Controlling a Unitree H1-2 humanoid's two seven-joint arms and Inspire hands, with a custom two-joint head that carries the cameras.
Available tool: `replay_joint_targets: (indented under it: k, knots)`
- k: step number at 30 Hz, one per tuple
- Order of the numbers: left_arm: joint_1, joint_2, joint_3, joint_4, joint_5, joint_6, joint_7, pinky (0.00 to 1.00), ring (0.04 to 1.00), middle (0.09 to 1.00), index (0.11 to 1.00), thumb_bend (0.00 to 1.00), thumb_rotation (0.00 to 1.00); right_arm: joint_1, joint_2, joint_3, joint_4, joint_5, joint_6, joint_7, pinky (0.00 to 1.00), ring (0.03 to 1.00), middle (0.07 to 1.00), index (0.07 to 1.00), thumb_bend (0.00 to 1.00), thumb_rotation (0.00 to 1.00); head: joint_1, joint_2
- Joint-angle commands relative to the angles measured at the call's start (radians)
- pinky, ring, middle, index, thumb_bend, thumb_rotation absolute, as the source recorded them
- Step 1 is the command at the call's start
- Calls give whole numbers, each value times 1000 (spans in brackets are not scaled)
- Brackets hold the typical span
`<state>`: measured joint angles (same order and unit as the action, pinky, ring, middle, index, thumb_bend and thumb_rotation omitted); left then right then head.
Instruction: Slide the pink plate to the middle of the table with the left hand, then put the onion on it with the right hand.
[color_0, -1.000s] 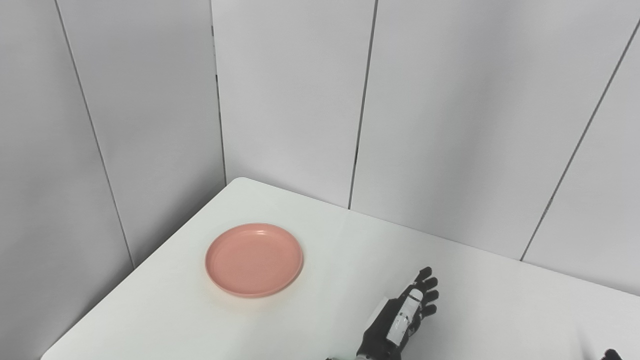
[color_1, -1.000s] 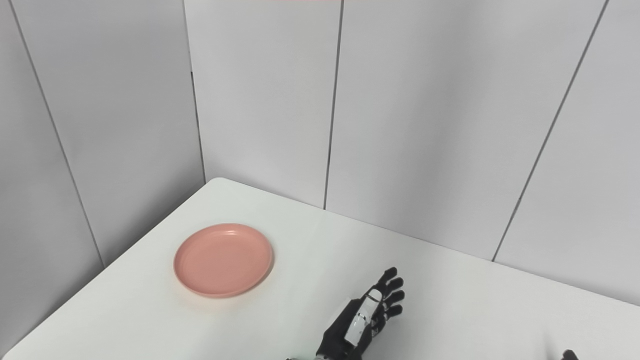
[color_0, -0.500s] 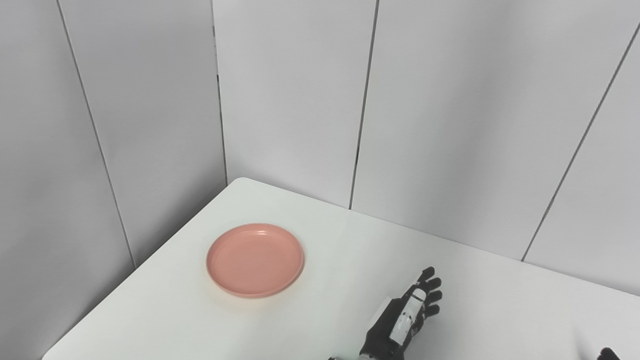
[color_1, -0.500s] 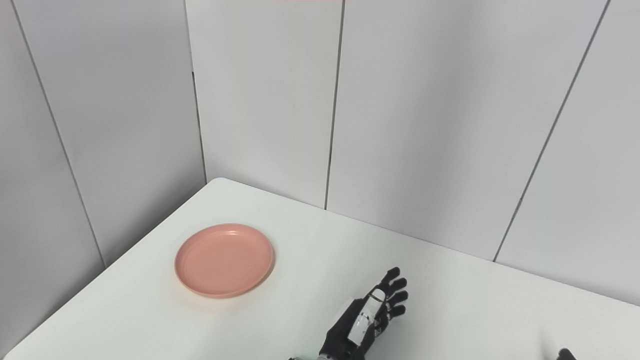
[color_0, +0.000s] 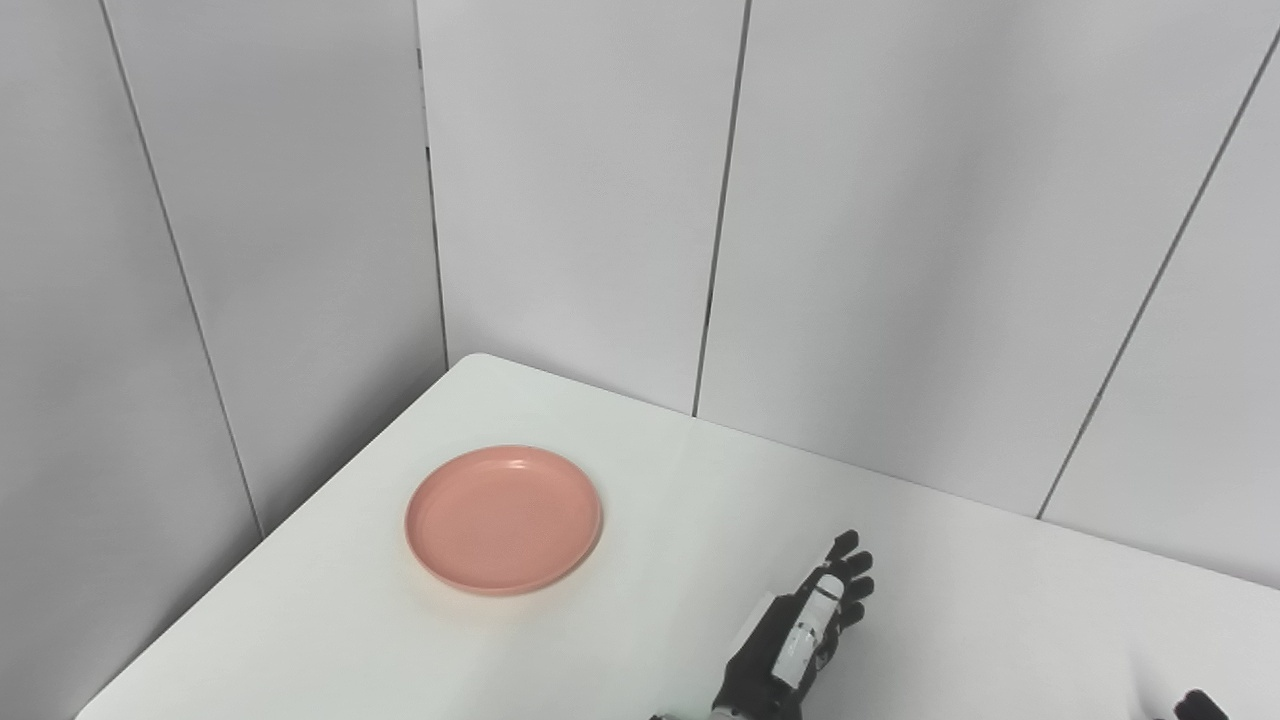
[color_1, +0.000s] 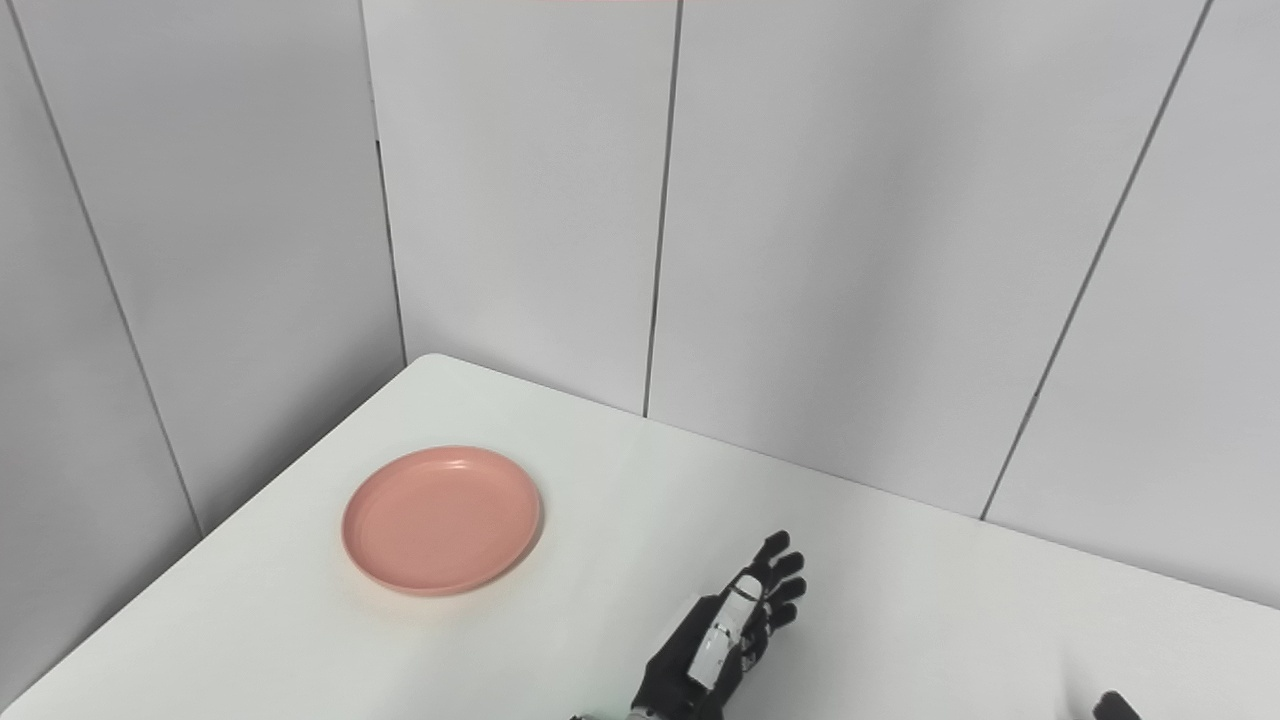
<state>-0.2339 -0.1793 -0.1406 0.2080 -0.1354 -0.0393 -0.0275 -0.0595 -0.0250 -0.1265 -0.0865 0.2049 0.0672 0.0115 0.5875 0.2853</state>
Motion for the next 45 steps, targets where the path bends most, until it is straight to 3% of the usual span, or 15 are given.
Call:
replay_joint_targets:
  k: [1,13,21,24,34,39,45]
  knots:
    - [46,-38,3,-32,-8,29,6,988,976,984,981,446,1000,15,7,2,-3,-8,16,-10,826,886,905,853,424,898,1,3]
    - [20,-6,35,-150,8,79,25,979,980,992,986,481,1000,12,7,-1,-3,-3,26,-16,738,864,888,828,467,865,6,16]
    - [-12,4,96,-243,-6,129,44,993,982,996,984,481,1000,7,-2,-3,12,-6,4,-10,712,852,882,827,484,874,14,27]
    - [-24,8,122,-270,-11,128,48,1000,982,994,984,455,1000,7,-1,-4,10,-2,10,-10,673,838,868,810,536,845,16,29]
    - [-62,52,173,-346,-46,151,47,955,949,965,957,463,1000,8,-5,-1,3,-6,21,-10,679,850,880,818,570,840,24,35]
    - [-85,77,197,-363,-54,159,47,929,936,948,930,476,1000,3,-6,-10,16,2,8,-10,627,818,849,785,608,829,24,37]
    - [-110,90,238,-376,-69,160,60,924,929,939,918,465,1000,4,-15,-7,4,4,24,-5,647,830,860,795,622,830,29,40]
